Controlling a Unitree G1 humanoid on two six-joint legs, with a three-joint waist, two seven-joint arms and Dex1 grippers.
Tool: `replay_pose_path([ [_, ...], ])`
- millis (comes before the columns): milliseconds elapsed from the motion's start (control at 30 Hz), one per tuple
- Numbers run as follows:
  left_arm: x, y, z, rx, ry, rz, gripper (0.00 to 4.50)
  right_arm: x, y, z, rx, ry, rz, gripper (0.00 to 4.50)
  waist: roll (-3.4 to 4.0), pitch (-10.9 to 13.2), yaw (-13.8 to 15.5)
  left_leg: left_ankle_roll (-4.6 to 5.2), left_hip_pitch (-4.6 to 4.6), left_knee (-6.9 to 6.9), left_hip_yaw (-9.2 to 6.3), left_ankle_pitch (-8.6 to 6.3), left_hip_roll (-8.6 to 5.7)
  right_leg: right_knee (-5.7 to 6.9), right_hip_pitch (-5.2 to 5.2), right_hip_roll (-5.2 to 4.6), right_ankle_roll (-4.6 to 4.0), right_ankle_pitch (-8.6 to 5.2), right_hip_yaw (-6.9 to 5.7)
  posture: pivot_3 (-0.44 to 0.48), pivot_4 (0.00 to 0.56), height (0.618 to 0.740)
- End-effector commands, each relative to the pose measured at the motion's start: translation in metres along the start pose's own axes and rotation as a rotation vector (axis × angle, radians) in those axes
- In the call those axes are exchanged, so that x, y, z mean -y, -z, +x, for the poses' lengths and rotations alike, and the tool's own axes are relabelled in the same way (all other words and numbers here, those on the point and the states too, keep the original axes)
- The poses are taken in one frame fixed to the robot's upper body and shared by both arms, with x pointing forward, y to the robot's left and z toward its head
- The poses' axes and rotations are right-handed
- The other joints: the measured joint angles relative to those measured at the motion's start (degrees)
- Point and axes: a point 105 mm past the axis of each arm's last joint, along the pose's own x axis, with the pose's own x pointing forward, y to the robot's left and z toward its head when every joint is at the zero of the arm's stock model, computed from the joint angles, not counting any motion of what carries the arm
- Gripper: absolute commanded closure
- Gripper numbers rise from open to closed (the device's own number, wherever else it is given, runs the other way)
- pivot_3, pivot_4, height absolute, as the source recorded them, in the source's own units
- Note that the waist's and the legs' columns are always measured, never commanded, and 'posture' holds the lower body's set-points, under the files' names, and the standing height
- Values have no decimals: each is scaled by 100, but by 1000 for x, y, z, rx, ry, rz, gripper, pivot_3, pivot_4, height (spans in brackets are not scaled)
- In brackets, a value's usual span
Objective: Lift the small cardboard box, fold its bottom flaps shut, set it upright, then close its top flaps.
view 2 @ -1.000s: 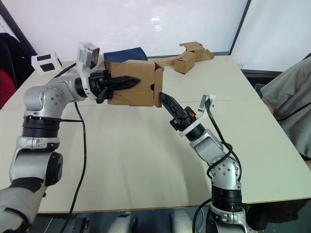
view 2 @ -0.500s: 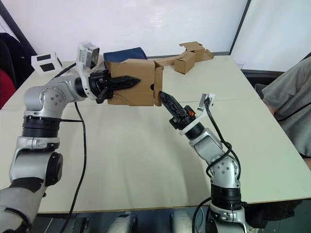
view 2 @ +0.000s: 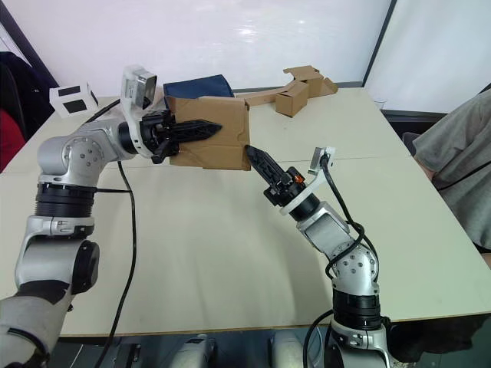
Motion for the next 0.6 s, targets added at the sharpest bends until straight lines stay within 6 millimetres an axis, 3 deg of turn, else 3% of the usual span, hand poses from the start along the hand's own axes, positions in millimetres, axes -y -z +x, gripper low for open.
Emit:
replay_pose_path([
  [33, 5, -10, 3, 19, 21, 58, 4500, -24, 4, 10, -8, -105, 16, 3558, 0, 0, -1, 0, 0, 0, 0, 0, 0, 0, 0, 0, 0, 0, 0, 0, 150, 740],
  [400, 2, -14, 3, 32, 8, 70, 4500, -31, 8, 21, 19, -132, 34, 3558, 0, 0, 0, 0, 0, 0, 0, 0, 0, 0, -1, 0, 0, 0, 0, 0, 150, 740],
  [533, 1, -15, 1, 36, 0, 73, 4500, -30, 10, 15, -2, -122, 23, 3558, 0, 0, 1, 0, 0, 0, 0, 0, 0, 1, -1, 0, 0, 0, 0, 0, 150, 740],
  [600, 0, -16, 0, 40, -6, 74, 4500, -24, 0, 8, 28, -90, 19, 3558, 0, 0, 0, 0, 0, 0, 0, 0, 0, 1, -1, 0, 0, 0, 0, 0, 150, 740],
])
